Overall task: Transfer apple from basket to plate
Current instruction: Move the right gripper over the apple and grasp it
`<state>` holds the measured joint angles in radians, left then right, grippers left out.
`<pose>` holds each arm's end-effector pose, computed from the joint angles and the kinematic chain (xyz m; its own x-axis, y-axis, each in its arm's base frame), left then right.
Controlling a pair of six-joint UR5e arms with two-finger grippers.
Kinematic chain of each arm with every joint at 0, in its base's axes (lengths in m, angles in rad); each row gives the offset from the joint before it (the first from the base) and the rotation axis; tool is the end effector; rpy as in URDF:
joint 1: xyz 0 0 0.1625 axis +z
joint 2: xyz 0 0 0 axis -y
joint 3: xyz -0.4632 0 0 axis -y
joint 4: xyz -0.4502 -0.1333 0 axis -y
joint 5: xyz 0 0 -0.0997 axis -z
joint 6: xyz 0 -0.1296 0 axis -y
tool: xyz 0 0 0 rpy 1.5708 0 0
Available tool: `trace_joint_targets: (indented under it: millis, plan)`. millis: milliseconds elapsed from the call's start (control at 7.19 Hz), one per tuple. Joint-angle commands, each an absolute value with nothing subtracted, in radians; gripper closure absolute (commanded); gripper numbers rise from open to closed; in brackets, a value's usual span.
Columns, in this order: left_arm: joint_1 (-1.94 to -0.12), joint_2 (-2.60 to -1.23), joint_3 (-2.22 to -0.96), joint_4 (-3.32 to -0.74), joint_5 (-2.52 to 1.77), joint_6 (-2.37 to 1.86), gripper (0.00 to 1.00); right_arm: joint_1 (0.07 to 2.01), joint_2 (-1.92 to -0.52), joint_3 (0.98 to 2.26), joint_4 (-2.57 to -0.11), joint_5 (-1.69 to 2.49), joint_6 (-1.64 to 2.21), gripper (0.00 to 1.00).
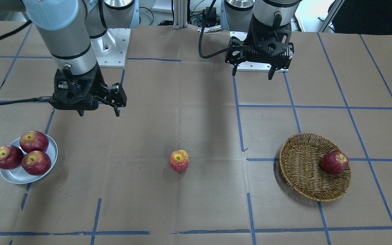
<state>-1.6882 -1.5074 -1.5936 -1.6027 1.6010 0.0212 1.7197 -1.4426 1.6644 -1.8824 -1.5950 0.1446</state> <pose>-0.1896 -0.5026 0.5144 -0.9900 0.1378 -0.0304 0.1381 0.9904 -0.0081 0.2191 -0.5833 0.4028 -0.9999 -0.0027 0.0109 -0.0037 0.9957 -0.0922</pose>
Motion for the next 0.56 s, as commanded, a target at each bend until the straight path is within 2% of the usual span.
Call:
trace_joint_targets:
  millis: [0, 417]
  plan:
    - [-1.680, -1.505, -1.597, -1.606, 1.598, 0.020, 0.01, 1.846, -1.338, 1.660, -2.009, -1.604, 0.282, 0.00]
    - [-1.677, -1.520, -1.620, -1.568, 1.598, 0.018, 0.01, 1.943, -1.186, 1.661, -2.185, -1.611, 0.414, 0.00]
